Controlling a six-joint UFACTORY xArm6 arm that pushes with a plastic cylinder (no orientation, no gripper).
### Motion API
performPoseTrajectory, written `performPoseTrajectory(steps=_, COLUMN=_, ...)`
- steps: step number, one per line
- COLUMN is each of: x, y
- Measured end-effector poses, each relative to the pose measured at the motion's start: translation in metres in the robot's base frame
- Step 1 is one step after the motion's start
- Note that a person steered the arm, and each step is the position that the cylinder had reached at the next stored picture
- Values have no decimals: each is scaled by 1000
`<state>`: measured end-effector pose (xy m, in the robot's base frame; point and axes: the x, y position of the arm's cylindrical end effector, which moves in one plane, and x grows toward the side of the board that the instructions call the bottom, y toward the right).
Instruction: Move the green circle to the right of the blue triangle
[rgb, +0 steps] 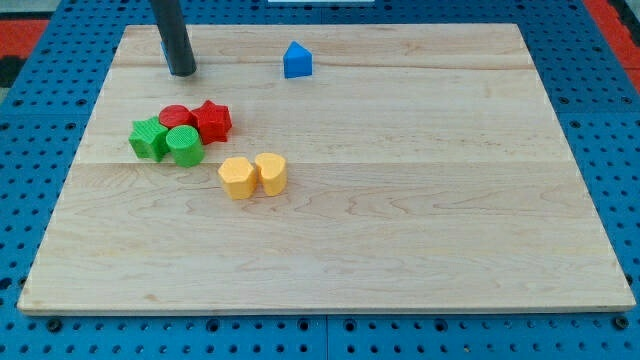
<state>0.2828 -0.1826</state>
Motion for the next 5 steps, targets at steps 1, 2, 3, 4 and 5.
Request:
performPoseTrajectory(steps=1, x=25, y=20)
performPoseTrajectory(steps=2, x=50, y=15)
performPoseTrajectory(steps=3, x=68, y=-4)
performPoseTrajectory(steps=4, x=68, y=-41)
performPoseTrajectory(steps=5, x=67, y=-59)
